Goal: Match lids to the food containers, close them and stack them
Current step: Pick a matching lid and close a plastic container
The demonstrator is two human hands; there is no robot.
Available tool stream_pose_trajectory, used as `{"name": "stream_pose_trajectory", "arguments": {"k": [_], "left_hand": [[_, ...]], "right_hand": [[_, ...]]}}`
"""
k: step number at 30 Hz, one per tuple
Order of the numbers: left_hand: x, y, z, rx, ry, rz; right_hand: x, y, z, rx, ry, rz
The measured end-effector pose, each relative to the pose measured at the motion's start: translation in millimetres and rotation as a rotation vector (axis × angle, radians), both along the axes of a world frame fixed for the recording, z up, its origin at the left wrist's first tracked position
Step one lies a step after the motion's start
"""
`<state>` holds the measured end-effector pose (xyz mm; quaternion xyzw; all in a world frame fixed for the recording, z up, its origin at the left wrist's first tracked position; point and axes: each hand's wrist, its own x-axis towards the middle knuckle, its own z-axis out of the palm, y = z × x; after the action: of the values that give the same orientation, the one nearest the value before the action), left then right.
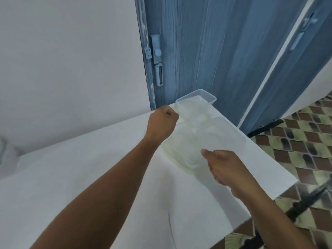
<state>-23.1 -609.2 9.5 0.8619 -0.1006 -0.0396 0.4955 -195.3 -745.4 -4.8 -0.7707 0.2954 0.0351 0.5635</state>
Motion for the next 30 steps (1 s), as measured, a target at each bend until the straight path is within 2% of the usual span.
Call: {"name": "stream_pose_trajectory", "arguments": {"k": [4, 6, 12, 17, 23, 30], "left_hand": [[10.4, -18.0, -14.3, 0.340, 0.003, -0.142], [8.6, -20.5, -18.5, 0.362, 0.065, -0.163], [1.6, 1.7, -18.4, 0.216, 0.089, -0.114], [-10.1, 59.2, 3.7, 0.067, 0.162, -0.033], [-44.2, 149.7, 13.7, -0.025, 0.206, 0.157], [-96.5, 256.5, 1.0, -0.164, 0.130, 0.402]], "right_hand": [[-15.0, -2.0, -22.7, 0.035, 0.065, -0.046], [-16.8, -1.5, -28.3, 0.039, 0.040, -0.062], [-13.0, 6.8, -31.7, 0.166, -0.090, -0.161], [-3.0, 30.5, -24.9, 0.214, -0.191, -0.176], [19.4, 86.9, -14.5, 0.215, -0.264, -0.094], [41.1, 175.7, -9.1, 0.197, -0.310, 0.075]]}}
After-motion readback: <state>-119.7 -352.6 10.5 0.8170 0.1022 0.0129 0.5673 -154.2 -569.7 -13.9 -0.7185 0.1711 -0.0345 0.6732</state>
